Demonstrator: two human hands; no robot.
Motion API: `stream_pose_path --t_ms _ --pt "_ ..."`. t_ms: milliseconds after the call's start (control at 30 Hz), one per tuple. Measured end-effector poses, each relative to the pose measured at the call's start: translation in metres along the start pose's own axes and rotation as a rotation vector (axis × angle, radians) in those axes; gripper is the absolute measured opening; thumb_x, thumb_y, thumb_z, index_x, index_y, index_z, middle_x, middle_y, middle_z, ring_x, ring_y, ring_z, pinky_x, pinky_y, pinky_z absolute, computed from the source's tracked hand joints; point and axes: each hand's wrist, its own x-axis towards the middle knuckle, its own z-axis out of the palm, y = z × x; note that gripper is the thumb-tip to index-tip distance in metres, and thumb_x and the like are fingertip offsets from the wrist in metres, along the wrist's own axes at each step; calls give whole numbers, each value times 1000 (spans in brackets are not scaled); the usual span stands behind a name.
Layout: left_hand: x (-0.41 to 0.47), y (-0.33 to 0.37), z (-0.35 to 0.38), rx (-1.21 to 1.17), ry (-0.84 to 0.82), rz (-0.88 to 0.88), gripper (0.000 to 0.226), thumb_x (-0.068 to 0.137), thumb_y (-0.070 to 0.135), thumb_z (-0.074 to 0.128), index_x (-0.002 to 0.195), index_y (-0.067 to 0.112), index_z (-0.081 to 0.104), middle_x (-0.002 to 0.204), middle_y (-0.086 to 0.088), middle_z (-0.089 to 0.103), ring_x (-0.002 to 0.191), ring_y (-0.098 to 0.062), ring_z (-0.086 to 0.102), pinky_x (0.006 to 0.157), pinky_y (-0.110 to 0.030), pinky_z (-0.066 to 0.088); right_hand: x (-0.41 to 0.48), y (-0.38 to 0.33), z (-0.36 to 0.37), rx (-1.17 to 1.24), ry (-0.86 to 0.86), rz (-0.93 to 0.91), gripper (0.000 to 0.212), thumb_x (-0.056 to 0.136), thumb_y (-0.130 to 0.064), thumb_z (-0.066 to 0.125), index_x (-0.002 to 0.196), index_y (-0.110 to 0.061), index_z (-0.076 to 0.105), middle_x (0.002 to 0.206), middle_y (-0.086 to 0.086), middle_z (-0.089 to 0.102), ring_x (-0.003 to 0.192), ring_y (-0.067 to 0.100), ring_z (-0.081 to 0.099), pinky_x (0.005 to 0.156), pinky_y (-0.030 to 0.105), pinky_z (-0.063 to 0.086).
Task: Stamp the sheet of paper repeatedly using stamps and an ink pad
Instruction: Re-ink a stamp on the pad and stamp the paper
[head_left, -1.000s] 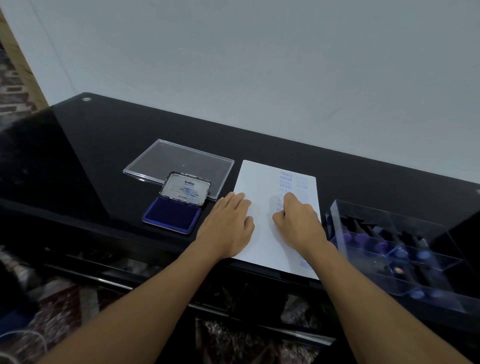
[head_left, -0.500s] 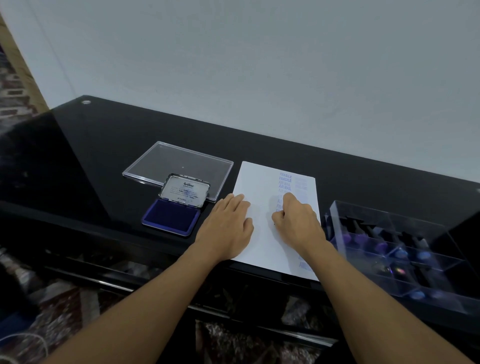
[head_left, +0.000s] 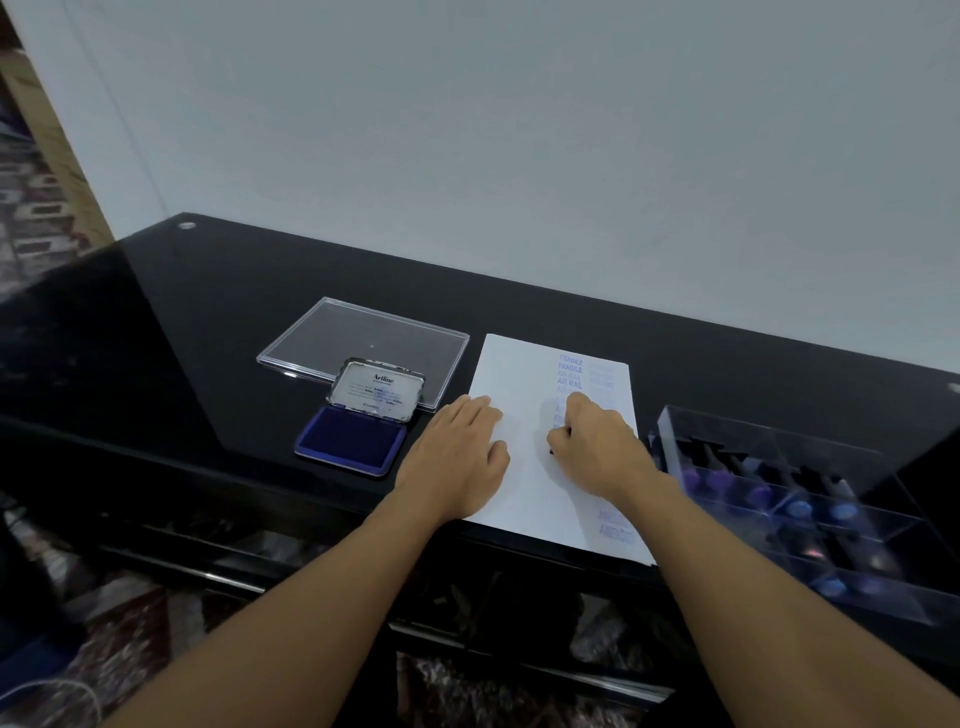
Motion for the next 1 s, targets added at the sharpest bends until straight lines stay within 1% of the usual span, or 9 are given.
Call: stream_pose_path --t_ms 33,100,200,300,400,633,767,867,1000 --pt "0 0 0 -3 6 0 48 99 31 38 144 15 44 156 -2 34 147 -17 22 121 -32 18 2 1 -5 -8 -10 -8 15 95 -23 45 83 -16 40 82 5 56 64 20 48 52 31 34" --pt "0 0 -2 -7 13 8 47 99 30 39 143 14 44 156 -2 35 146 -17 23 120 -32 18 4 2 -22 32 35 -16 16 93 -24 50 82 -14 46 83 5 59 65 20 51 53 31 37" --pt "0 -1 0 -7 16 14 46 99 30 40 142 14 45 155 -2 36 145 -17 24 120 -32 19 4 0 -54 117 115 -52 18 92 -23 53 79 -11 48 80 6 60 63 19 49 52 30 38" --pt "1 -3 2 4 22 18 46 98 30 41 141 14 47 153 -2 39 144 -18 27 120 -33 22 1 -2 -80 129 170 -102 17 91 -24 54 83 -9 53 80 6 62 66 21 52 56 33 42" --pt "1 -3 3 3 28 22 45 97 29 42 139 13 48 151 -2 41 142 -19 31 119 -34 24 -3 -4 -94 120 221 -137 16 92 -24 55 83 -12 55 82 4 62 70 19 54 58 32 42" --pt "2 -4 4 -12 24 11 45 98 29 42 140 14 48 152 -1 39 144 -17 28 119 -35 23 -8 -2 -103 116 267 -154 14 92 -25 55 81 -15 55 84 2 62 76 19 57 58 31 43" --pt "3 -4 4 -15 37 14 45 97 29 43 139 13 49 150 -1 42 142 -16 31 119 -35 25 -10 -1 -103 118 268 -153 14 93 -25 56 82 -15 56 85 2 62 78 21 60 61 33 47" --pt "3 -4 5 -13 43 20 45 97 29 44 138 13 49 149 -2 43 141 -18 32 118 -35 25 -12 -1 -102 116 261 -153 14 93 -25 55 83 -15 56 84 2 62 76 21 60 62 33 47" --pt "3 -3 4 -10 56 30 44 96 28 44 137 12 50 146 -1 45 139 -17 34 117 -33 26 -13 0 -100 115 251 -146 15 94 -24 55 83 -14 56 81 2 62 69 18 55 59 32 45"
